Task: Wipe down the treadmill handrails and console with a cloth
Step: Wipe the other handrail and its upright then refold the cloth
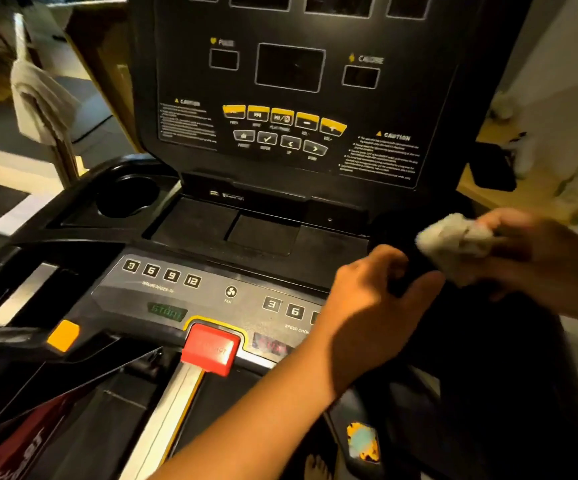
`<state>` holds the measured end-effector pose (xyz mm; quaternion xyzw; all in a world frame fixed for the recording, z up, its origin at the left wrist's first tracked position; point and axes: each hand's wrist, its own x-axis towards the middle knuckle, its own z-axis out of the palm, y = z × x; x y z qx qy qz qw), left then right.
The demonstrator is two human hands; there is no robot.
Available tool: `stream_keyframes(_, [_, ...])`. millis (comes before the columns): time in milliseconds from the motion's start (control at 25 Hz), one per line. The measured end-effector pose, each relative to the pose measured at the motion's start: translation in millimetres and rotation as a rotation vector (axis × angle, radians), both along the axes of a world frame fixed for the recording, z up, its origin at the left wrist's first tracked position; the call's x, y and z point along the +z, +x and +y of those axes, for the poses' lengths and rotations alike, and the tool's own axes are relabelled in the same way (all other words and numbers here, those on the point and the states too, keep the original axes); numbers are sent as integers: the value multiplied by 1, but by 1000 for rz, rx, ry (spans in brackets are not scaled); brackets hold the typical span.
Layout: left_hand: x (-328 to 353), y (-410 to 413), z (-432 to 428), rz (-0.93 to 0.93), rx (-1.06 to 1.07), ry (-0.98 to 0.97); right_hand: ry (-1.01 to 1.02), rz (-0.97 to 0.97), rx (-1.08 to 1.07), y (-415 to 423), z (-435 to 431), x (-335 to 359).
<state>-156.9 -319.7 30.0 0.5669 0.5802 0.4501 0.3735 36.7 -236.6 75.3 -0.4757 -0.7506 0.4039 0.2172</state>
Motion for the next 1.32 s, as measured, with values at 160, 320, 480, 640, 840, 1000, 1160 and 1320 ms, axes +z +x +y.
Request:
stream_keyframes(160, [11, -29, -18, -258, 29, -95, -71, 202, 110, -57, -64, -9])
stream_keyframes(320, [15, -41, -29, -432, -45, -193, -6, 267, -130, -71, -60, -28])
stream_keyframes(480, [17, -43, -30, -392, 1, -197, -76, 358, -113, -78, -62, -26])
stream_keyframes(640, [20, -60, -22, -408, 108, -231, -205, 445, -244, -76, -57, -21])
stream_keyframes(840, [23, -78, -17, -202, 53, -163, -88, 302, -204, -81, -53, -14])
stream_keyframes(1000, [20, -69, -19, -117, -75, 4, 67, 282, 54, -90, -51, 8])
stream_keyframes(1160, [29, -75, -21, -119, 17, 39, -42, 242, 99, -92, -47, 9])
stream_keyframes(1320, [47, -89, -28, -17, -78, 6, -58, 108, 296, -106, -56, 0])
